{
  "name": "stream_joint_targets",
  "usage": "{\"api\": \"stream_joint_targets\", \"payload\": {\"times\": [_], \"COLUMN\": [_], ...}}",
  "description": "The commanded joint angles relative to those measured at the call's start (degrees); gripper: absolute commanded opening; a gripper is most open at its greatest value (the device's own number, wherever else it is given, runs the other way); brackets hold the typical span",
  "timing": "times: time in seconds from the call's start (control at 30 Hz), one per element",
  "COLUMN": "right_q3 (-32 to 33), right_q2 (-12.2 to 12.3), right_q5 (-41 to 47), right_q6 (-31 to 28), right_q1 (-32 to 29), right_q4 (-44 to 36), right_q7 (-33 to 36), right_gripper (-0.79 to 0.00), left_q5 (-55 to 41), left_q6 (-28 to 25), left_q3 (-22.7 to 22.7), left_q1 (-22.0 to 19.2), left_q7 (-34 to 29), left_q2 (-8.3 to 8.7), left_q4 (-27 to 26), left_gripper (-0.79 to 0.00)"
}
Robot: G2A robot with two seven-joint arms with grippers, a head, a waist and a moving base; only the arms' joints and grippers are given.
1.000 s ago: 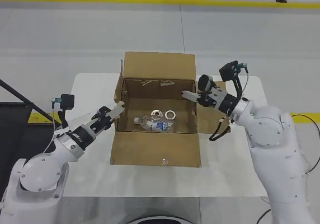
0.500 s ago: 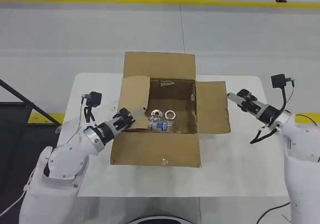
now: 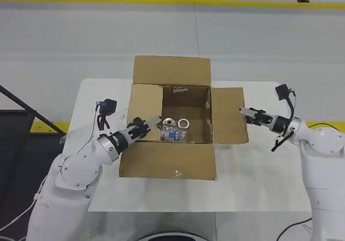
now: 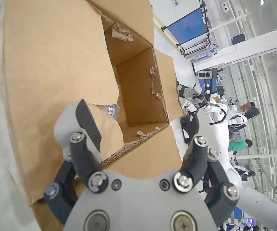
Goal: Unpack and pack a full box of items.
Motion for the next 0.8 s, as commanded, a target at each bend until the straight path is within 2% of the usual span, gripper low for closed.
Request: {"api": "stream_joint_targets", "payload": {"times": [0.0,0.27,0.43,0.57,0.77], "right_q3": [-1.1,-3.9,-8.0,-13.3,-22.9], "right_q2": [-0.1,-0.1,-0.1,-0.2,-0.8], "right_q5": [3.0,13.7,20.3,23.8,23.6], "right_q6": [-2.3,-8.0,-8.3,-8.8,-10.2], "right_q1": [1.5,5.4,6.9,8.6,12.9], "right_q4": [2.0,5.3,3.3,1.5,2.4], "right_q7": [1.6,6.6,6.4,5.8,4.4], "right_gripper": [0.0,0.0,0.0,0.0,0.0], "left_q5": [0.0,-0.5,-1.0,-1.5,-2.7], "left_q6": [0.0,-0.2,-0.4,-0.6,-1.0], "left_q3": [-0.1,-0.5,-0.8,-1.0,-2.6], "left_q1": [0.1,0.2,0.4,0.4,0.9], "left_q7": [0.0,0.1,0.2,0.4,2.7], "left_q2": [0.06,0.29,0.42,0.51,0.63], "left_q4": [0.1,0.2,0.3,0.3,-1.0], "left_gripper": [0.0,0.0,0.0,0.0,0.0]}}
